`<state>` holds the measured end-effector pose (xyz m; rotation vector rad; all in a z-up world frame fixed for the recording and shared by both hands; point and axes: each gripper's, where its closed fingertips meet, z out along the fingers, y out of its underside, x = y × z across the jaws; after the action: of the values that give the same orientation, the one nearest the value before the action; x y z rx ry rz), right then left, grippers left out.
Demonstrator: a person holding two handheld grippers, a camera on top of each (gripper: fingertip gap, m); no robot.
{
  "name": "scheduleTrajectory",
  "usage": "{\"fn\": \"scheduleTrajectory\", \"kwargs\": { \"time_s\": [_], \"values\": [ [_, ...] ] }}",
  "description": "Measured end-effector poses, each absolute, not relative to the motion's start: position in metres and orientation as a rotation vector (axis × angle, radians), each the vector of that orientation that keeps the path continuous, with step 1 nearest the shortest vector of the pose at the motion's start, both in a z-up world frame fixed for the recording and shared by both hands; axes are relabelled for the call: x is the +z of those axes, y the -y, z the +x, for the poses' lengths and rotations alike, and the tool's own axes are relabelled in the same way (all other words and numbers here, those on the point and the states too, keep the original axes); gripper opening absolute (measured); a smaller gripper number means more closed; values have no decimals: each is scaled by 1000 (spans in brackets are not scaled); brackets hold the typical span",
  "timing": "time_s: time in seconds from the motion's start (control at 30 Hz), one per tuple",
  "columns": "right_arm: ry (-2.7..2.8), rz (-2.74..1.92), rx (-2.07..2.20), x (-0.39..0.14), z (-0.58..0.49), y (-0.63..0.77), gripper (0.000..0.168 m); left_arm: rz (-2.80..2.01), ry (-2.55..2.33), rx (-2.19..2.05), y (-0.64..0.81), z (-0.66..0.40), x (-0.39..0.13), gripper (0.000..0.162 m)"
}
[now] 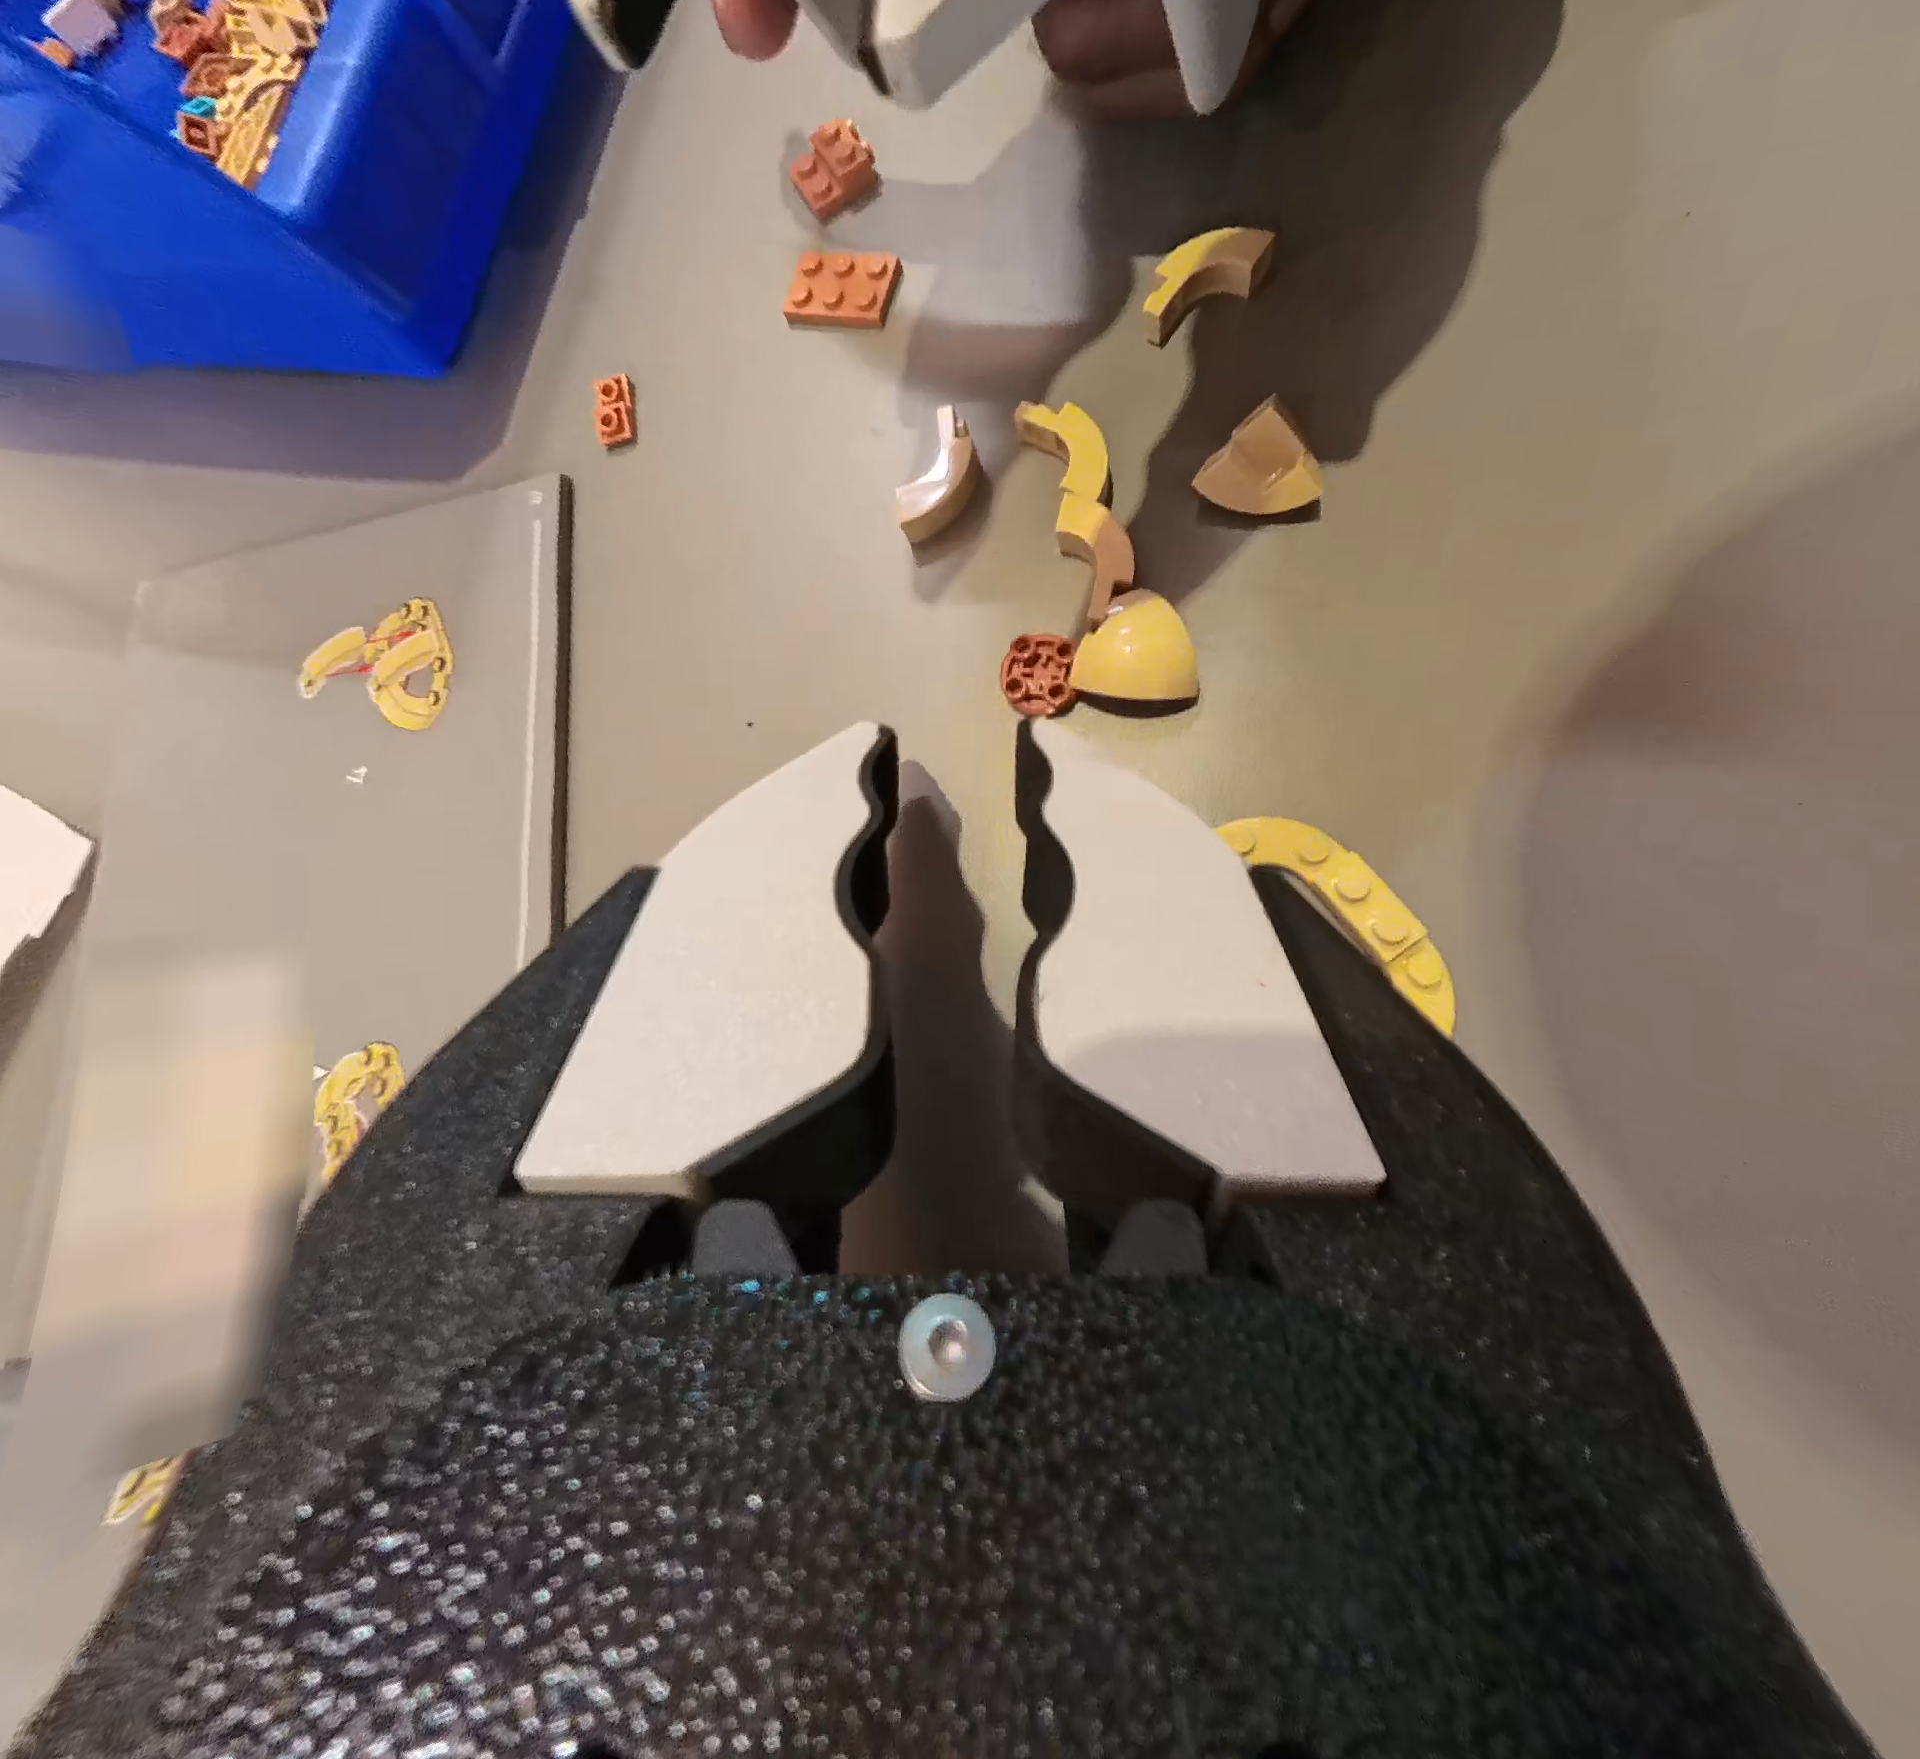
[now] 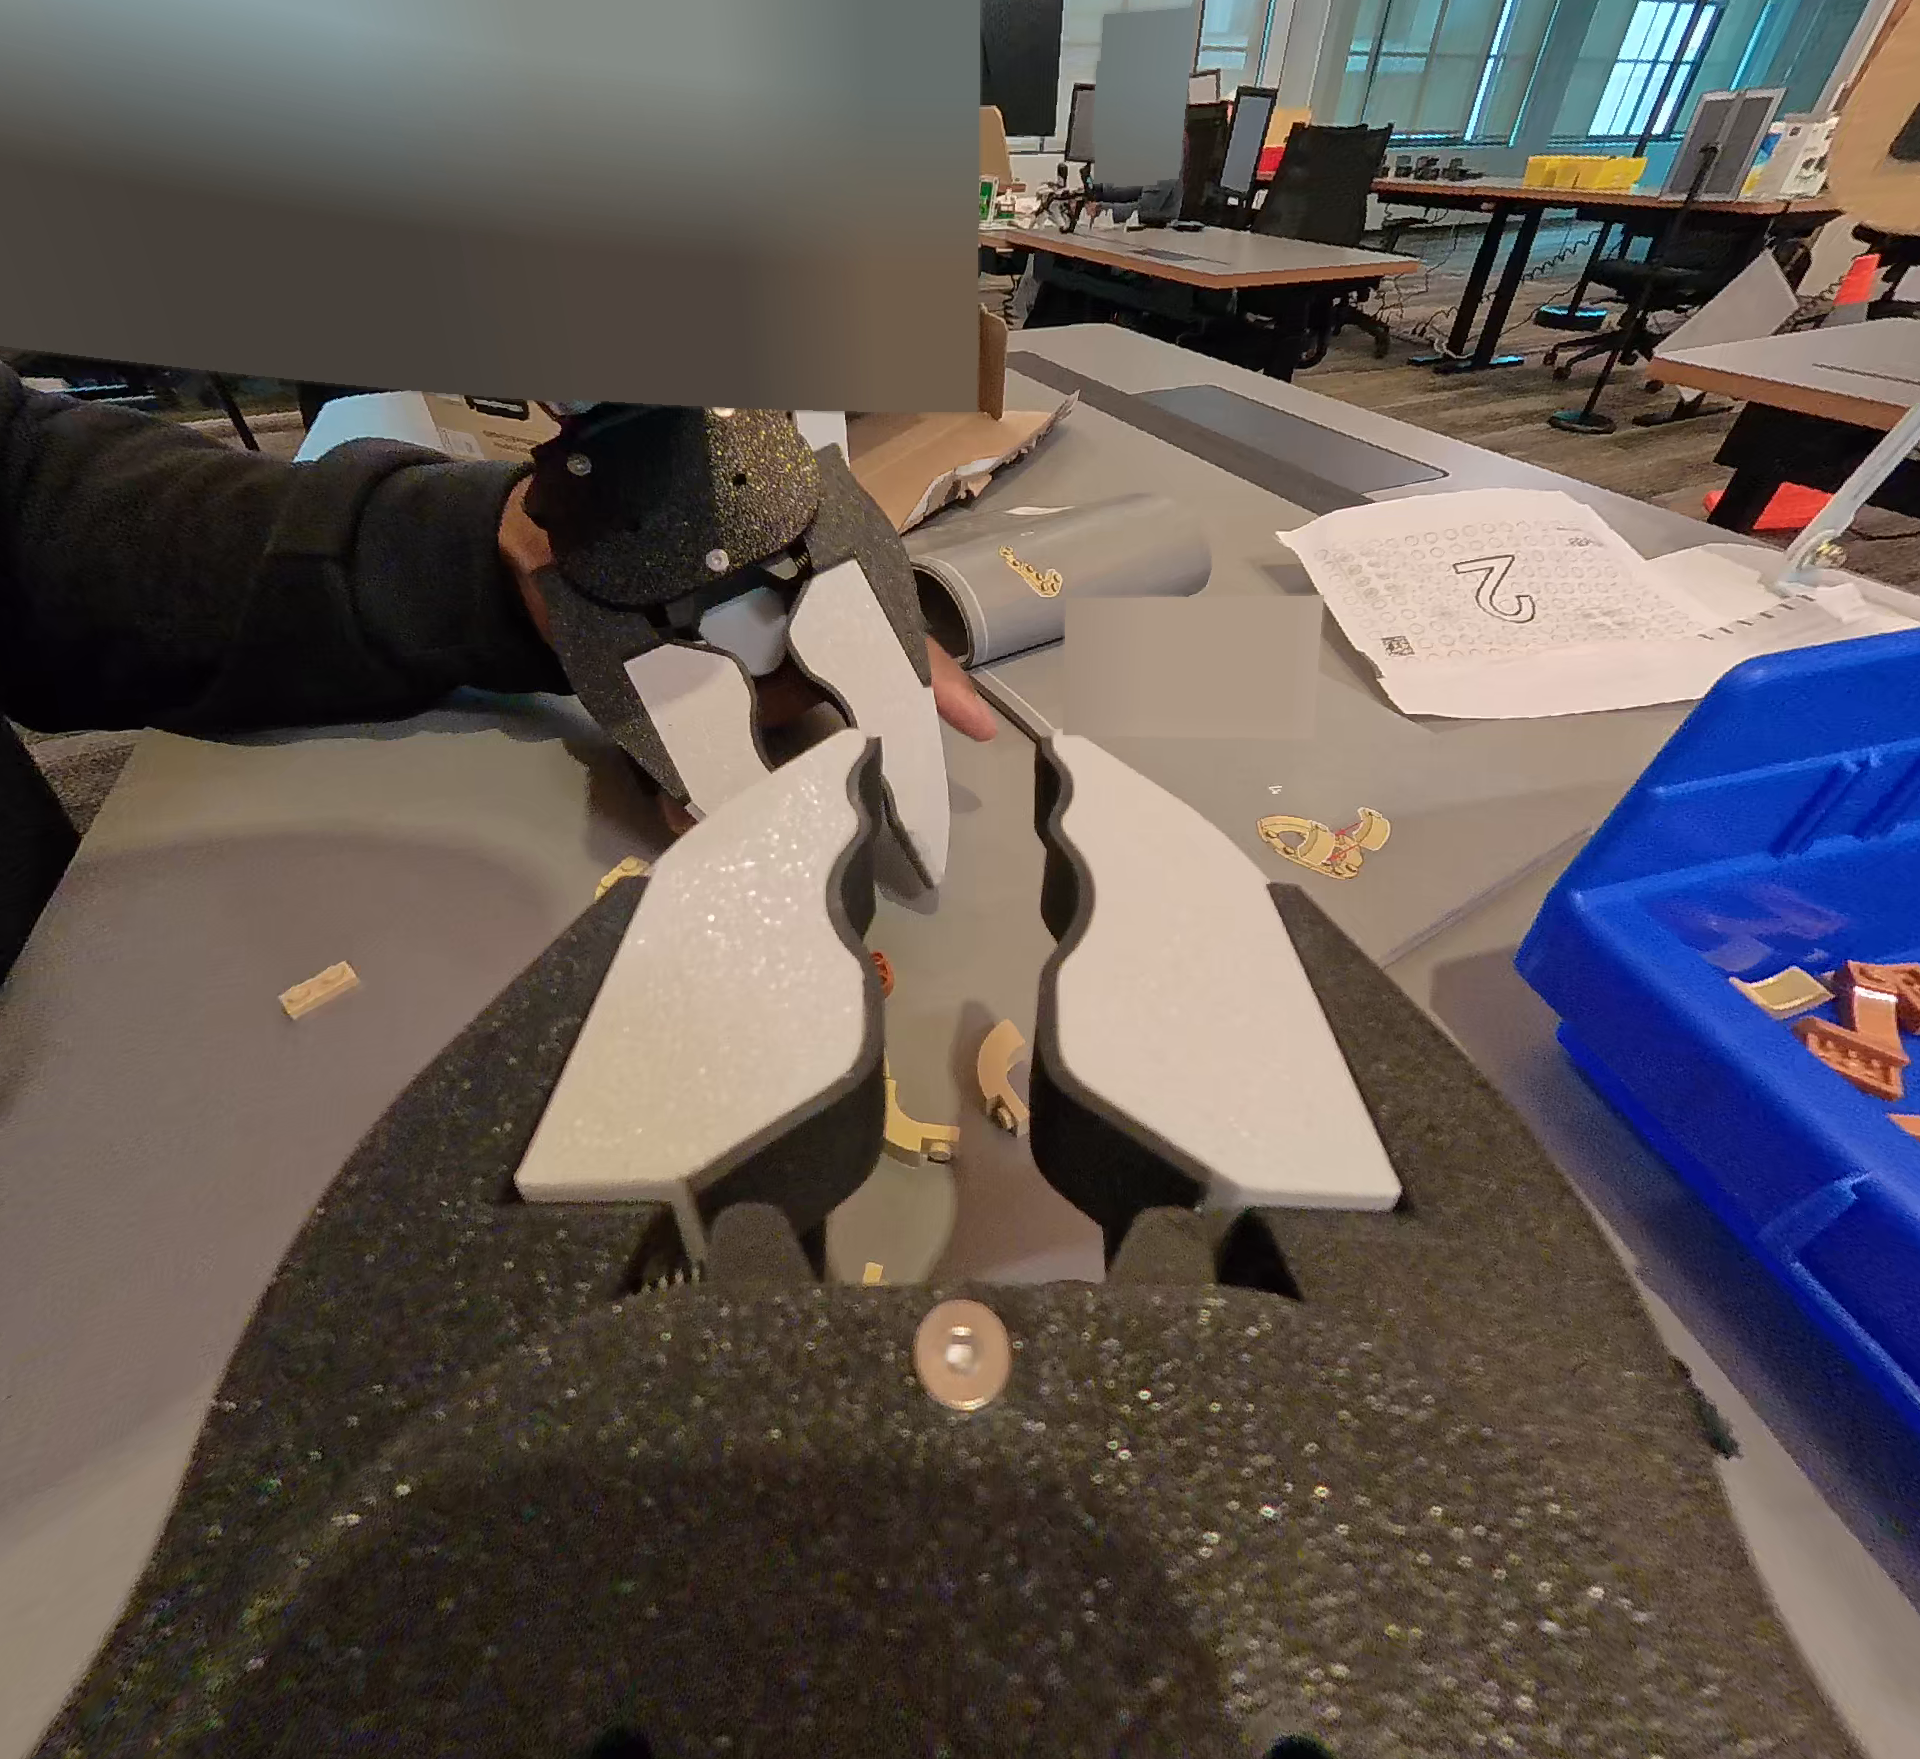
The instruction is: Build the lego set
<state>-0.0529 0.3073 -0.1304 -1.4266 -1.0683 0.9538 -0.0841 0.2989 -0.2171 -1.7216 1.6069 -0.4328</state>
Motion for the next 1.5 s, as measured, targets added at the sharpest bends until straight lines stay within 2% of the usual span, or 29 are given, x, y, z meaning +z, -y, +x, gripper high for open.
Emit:
{"fn": "scheduleTrajectory", "kwargs": {
  "time_s": [0.57,0.73,1.0,1.07,1.5],
  "values": [
    [1093,-1432,970,-132,-55,-305,27,-1735,-1706,-510,-289,-65,-222,22],
    [1099,-1432,973,-133,-55,-304,27,-1768,-1703,-538,-285,-63,-223,14],
    [1122,-1434,974,-134,-56,-302,27,-1805,-1708,-612,-278,-71,-222,13],
    [1140,-1430,969,-135,-57,-300,26,-1791,-1700,-640,-276,-74,-218,4],
    [1221,-1415,909,-141,-60,-292,25,-1707,-1761,-740,-245,-76,-199,5]
  ]
}}
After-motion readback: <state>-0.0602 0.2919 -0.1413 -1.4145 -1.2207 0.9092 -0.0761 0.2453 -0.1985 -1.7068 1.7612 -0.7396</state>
